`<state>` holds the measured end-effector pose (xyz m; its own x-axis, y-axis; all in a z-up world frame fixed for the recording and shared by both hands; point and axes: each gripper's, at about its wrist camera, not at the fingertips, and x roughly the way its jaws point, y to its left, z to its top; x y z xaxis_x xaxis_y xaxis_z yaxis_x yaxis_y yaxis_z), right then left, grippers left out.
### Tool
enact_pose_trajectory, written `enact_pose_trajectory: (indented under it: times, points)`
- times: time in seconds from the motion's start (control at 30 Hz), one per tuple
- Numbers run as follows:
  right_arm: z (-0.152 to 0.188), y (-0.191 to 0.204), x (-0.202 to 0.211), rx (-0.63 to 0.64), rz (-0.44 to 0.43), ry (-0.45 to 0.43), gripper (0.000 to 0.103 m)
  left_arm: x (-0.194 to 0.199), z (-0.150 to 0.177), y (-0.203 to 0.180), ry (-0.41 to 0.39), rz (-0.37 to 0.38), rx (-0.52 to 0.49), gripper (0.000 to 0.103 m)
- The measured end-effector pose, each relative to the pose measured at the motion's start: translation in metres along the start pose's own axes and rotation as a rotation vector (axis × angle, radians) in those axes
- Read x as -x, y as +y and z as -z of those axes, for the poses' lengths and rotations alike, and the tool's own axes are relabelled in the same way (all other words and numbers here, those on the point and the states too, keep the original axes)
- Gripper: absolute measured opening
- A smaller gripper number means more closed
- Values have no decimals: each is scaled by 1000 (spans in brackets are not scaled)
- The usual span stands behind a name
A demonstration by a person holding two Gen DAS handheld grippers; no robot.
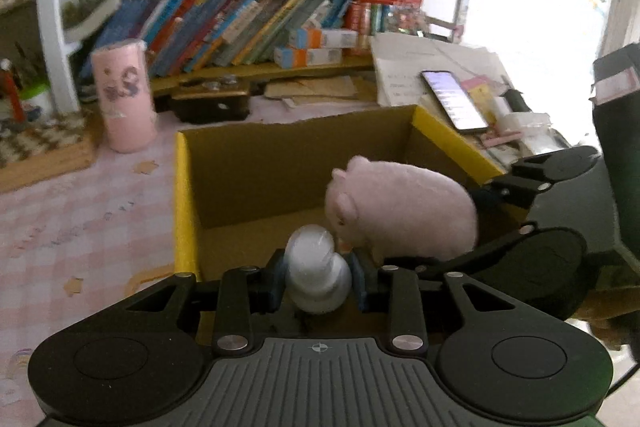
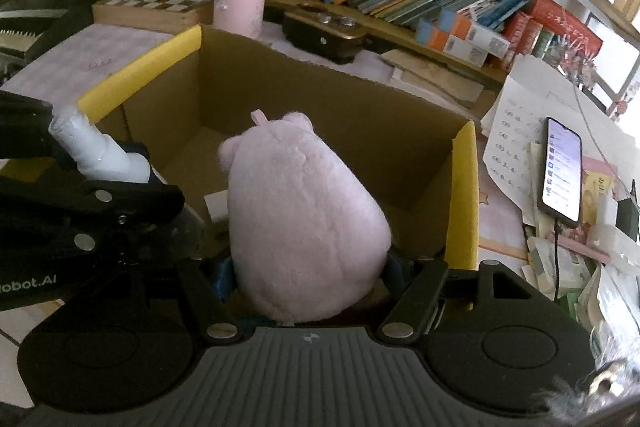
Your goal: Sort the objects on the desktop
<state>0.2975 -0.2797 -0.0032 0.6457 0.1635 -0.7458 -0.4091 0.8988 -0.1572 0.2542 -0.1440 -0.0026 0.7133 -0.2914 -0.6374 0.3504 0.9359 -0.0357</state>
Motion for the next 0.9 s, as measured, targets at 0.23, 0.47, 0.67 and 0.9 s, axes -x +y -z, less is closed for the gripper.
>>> enact_pose_trajectory:
  times: [0.23, 0.47, 0.67, 0.9]
  points:
    - [3, 0, 5, -30, 9, -25, 75, 24, 1, -2, -75, -61, 6, 49]
    - [6, -3, 17, -75, 32, -61, 85, 61, 3, 0, -172, -105, 9, 61]
    - [10, 3, 43, -114, 34, -116, 85, 99, 12, 1, -258, -146, -25, 84]
    - [15, 21, 73, -160, 51, -183, 86, 134, 30, 19, -288, -182, 12, 89]
